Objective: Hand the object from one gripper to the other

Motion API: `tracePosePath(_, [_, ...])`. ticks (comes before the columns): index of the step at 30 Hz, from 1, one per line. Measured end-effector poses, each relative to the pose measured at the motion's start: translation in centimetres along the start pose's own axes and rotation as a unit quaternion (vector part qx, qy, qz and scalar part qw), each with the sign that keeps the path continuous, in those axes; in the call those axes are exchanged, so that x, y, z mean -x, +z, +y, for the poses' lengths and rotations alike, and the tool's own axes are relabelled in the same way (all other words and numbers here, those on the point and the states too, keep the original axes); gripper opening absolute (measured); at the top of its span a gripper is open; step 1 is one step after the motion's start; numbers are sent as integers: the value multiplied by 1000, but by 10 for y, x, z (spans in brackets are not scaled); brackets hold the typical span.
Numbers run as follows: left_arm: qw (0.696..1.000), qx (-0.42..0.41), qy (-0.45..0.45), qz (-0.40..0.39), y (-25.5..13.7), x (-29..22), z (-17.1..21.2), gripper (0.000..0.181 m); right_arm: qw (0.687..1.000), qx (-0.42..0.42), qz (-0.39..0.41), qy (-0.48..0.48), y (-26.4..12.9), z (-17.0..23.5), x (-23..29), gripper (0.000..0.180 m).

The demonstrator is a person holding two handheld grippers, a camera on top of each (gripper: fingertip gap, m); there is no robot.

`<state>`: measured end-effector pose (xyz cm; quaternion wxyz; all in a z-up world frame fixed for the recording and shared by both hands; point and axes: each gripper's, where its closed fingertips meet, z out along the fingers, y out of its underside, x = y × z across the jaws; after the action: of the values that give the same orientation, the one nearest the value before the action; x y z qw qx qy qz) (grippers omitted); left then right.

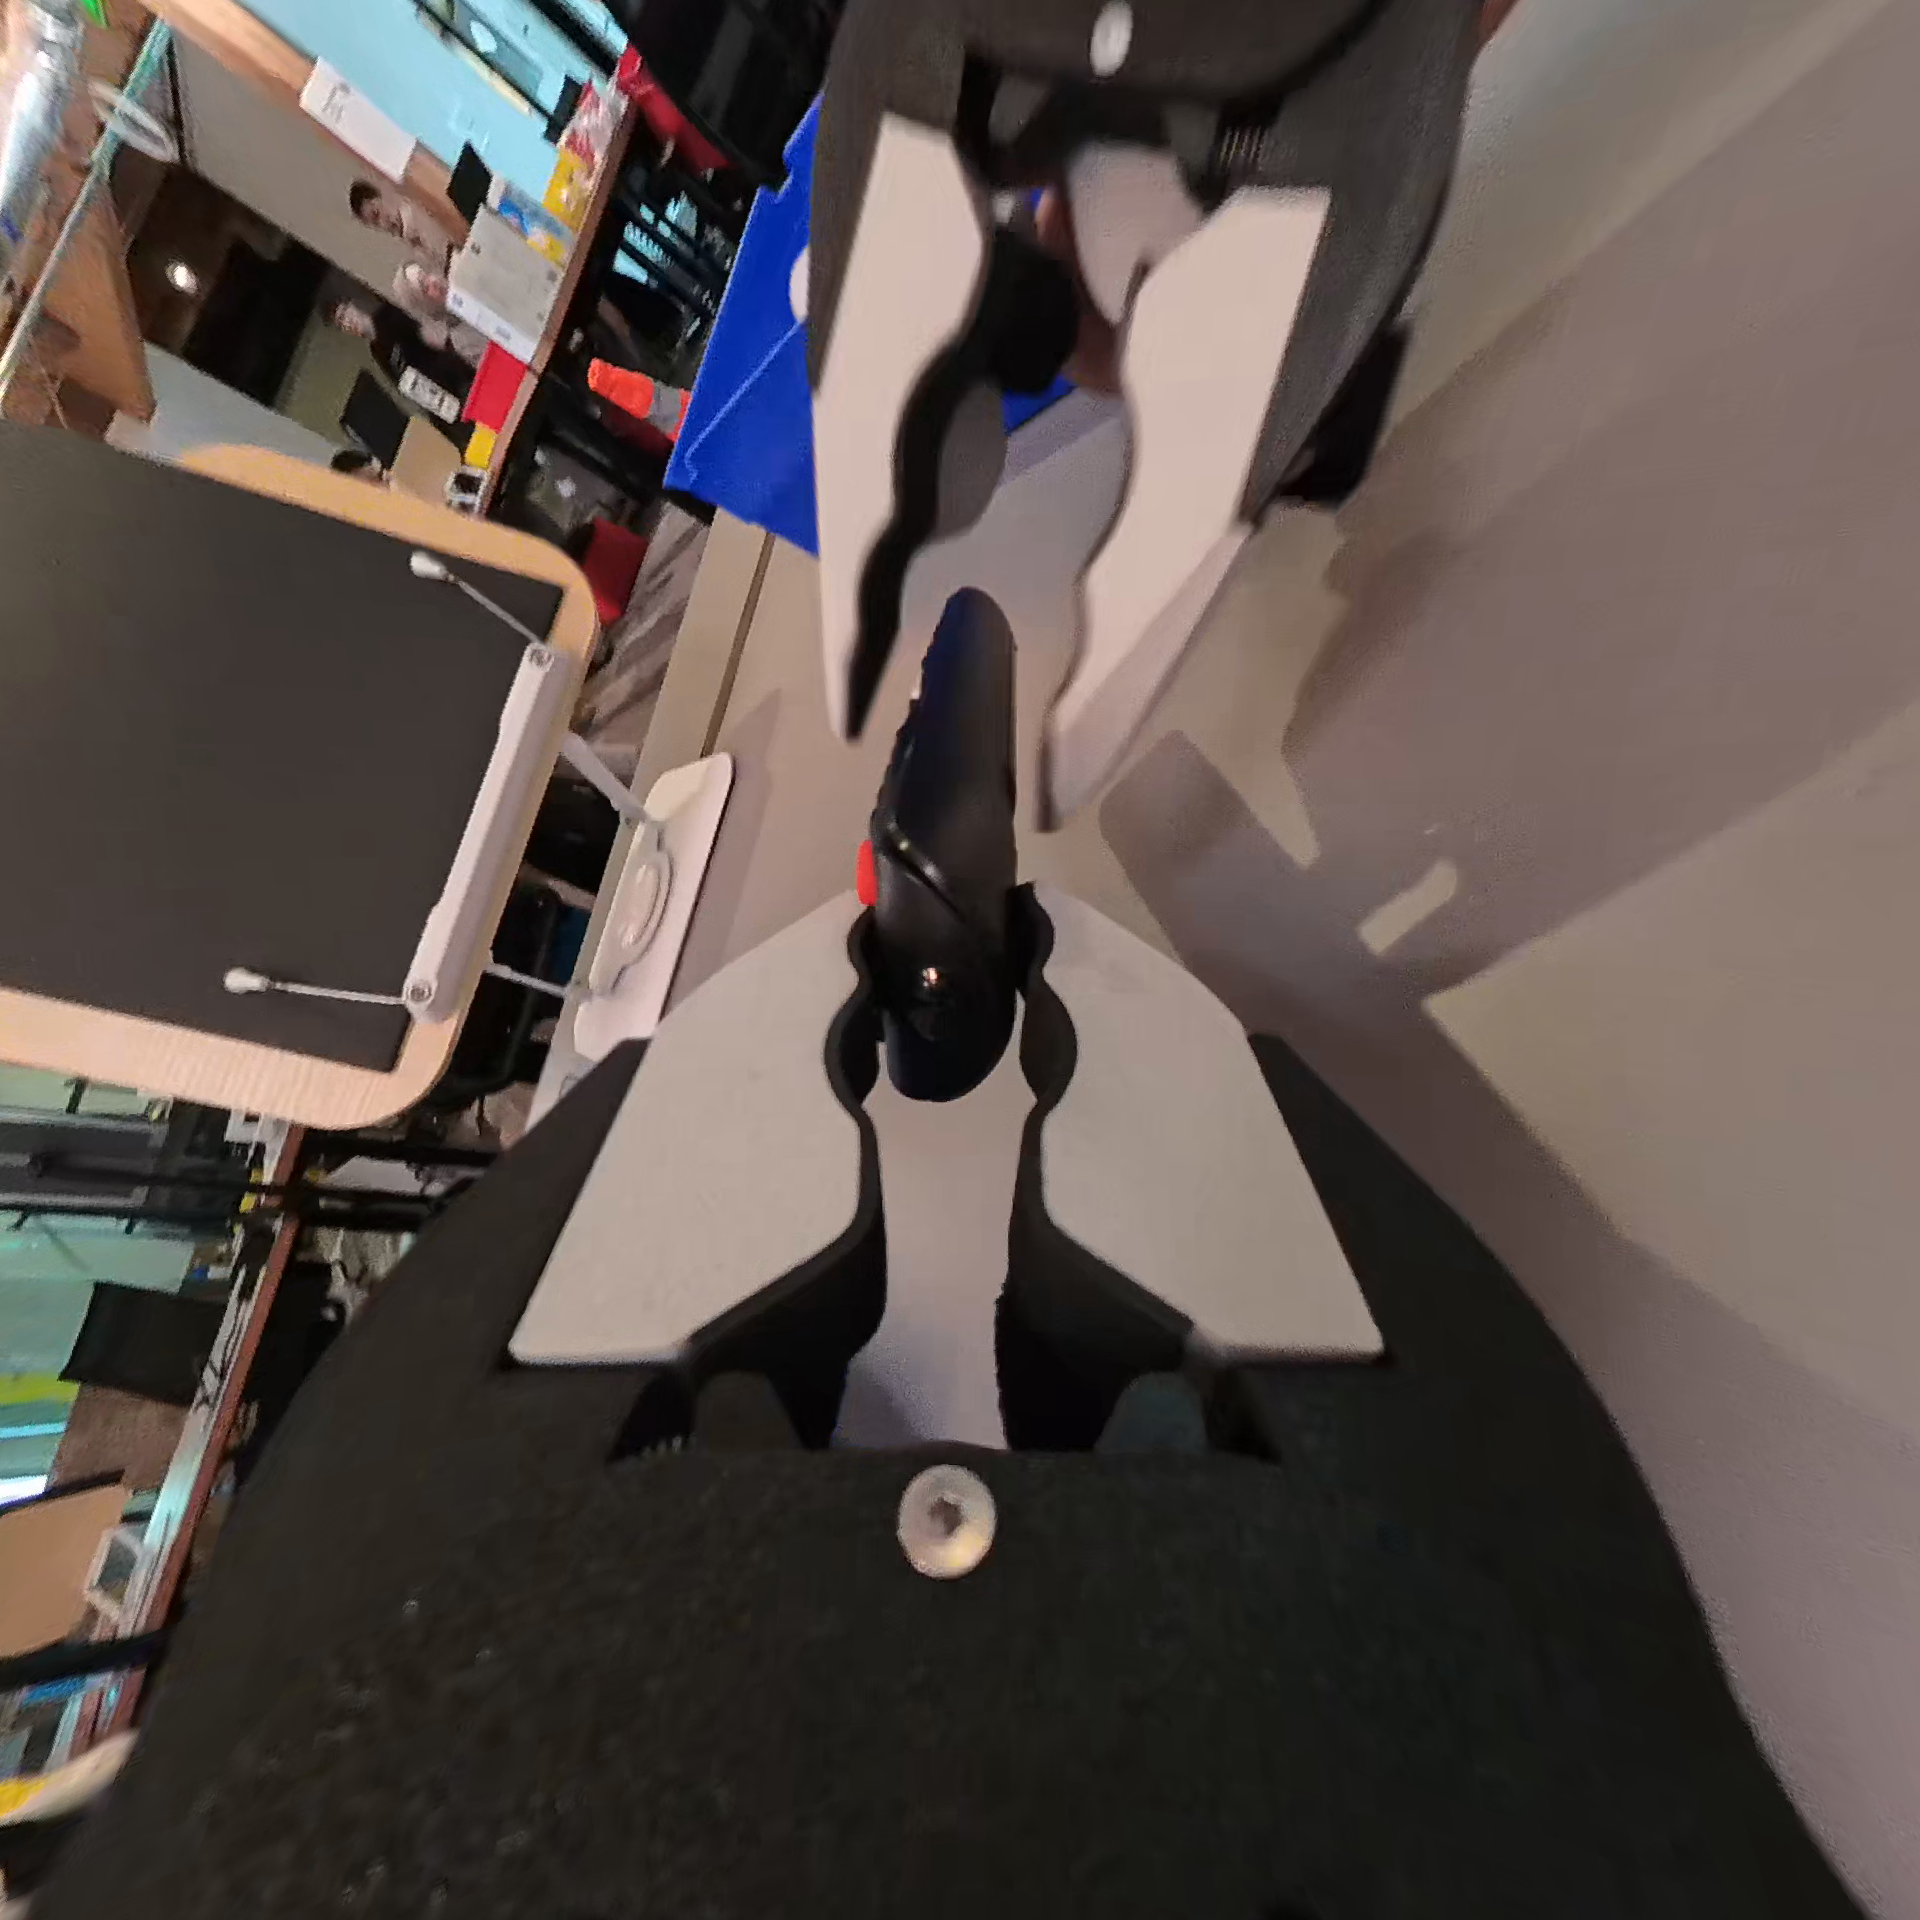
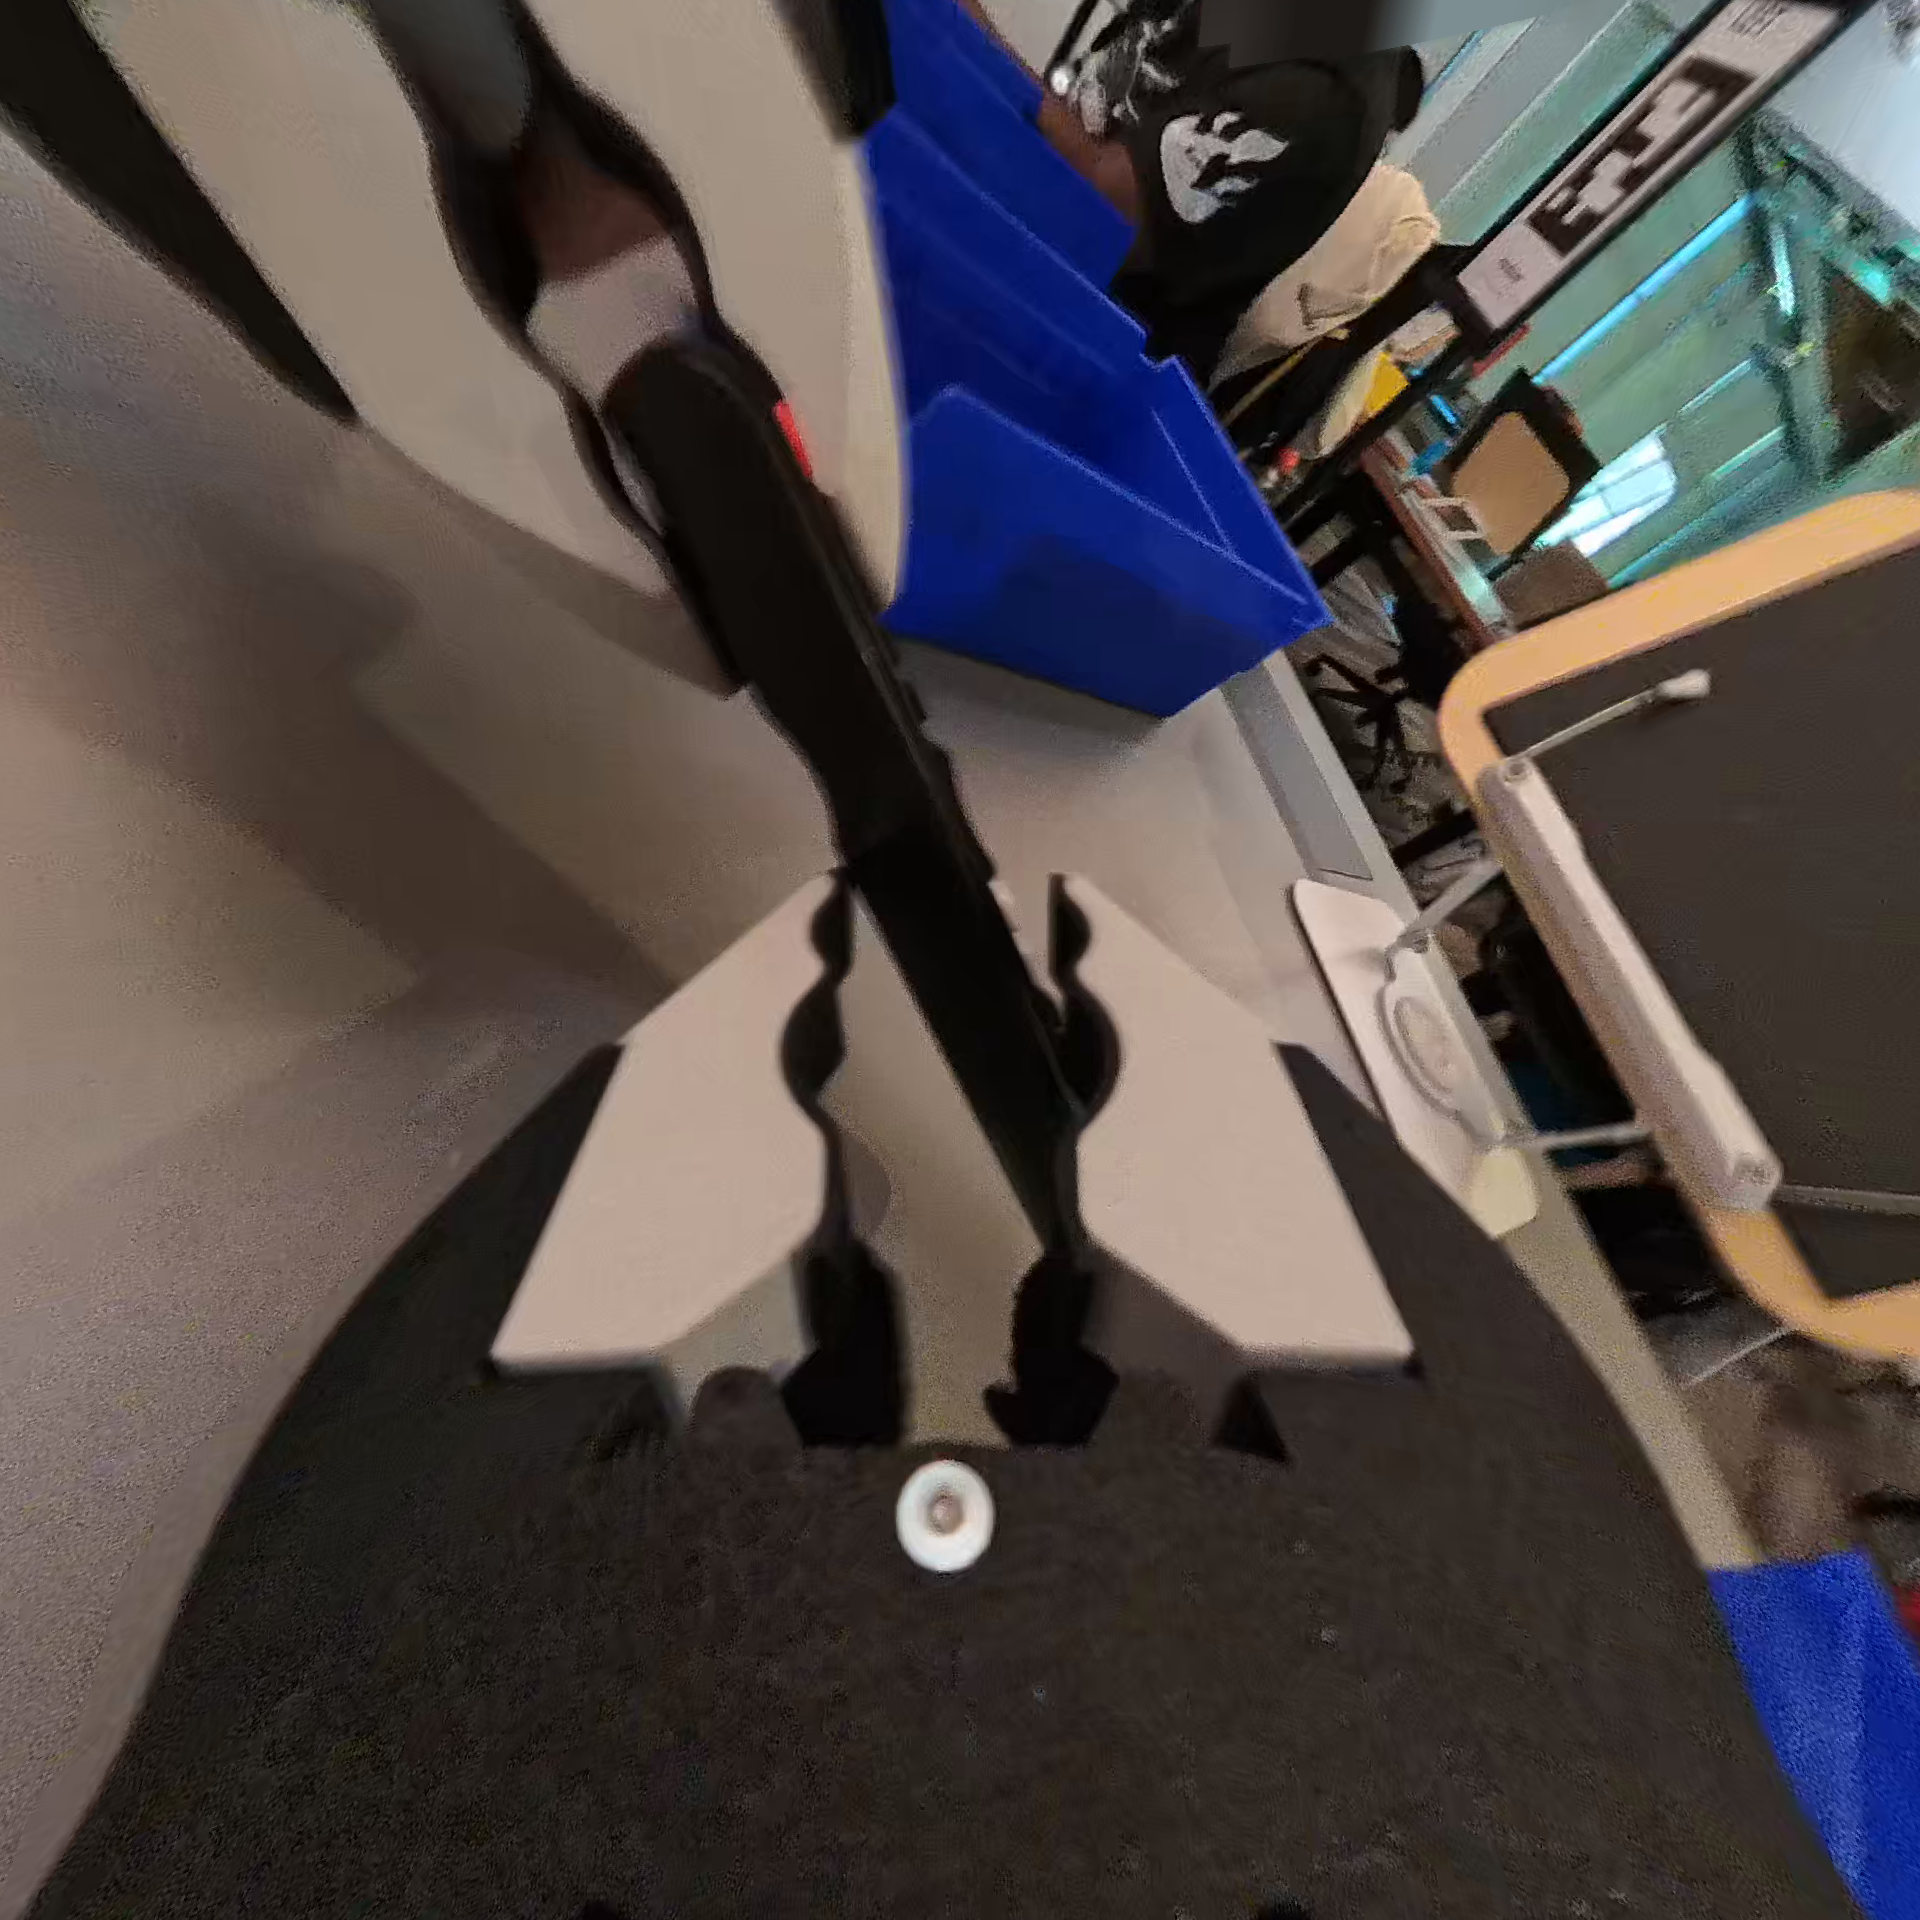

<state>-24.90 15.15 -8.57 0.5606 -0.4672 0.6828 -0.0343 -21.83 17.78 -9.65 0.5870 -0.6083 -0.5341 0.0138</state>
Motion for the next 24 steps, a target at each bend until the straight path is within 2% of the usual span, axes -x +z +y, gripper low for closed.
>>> tracePosePath(2, [1000,-5,0,-4,-2,-1,-3,23,998,15,-5,-57,0,-1,4,30])
tracePosePath(3, [1000,-12,-11,-2,-3,-1,-4,24,998,25,-24,-55,-1,-1,6,29])
tracePosePath(6, [993,-57,-98,-20,-9,14,-7,36,995,57,-78,29,-8,-1,-2,27])
tracePosePath(8, [984,-76,-151,-58,-19,37,-2,39,996,61,-32,59,-23,4,-39,26])
tracePosePath(10, [970,-84,-203,-107,-30,60,14,32,993,59,29,101,-47,11,-90,25])
tracePosePath(12, [951,-70,-270,-131,-31,71,39,28,975,57,95,193,-81,23,-151,25])
tracePosePath(14, [936,-46,-333,-101,-23,65,61,31,937,75,171,297,-117,57,-214,25])
tracePosePath(15, [927,-49,-365,-73,-18,59,64,33,909,106,197,352,-130,88,-238,25])
tracePosePath(16, [915,-61,-396,-39,-14,53,60,35,873,154,200,418,-138,125,-250,25])
tracePosePath(18, [886,-100,-448,71,-8,33,37,40,778,263,157,548,-143,195,-245,25])
tracePosePath(19, [867,-113,-464,139,-7,19,23,44,739,284,137,595,-140,217,-239,24])
tracePosePath(20, [853,-115,-470,197,-6,5,12,45,713,284,123,629,-130,231,-234,24])
tracePosePath(21, [845,-108,-468,234,-5,-7,6,45,698,281,106,650,-119,239,-230,24])
tracePosePath(24, [850,-74,-453,258,3,-29,5,55,673,318,74,663,-90,258,-215,24])
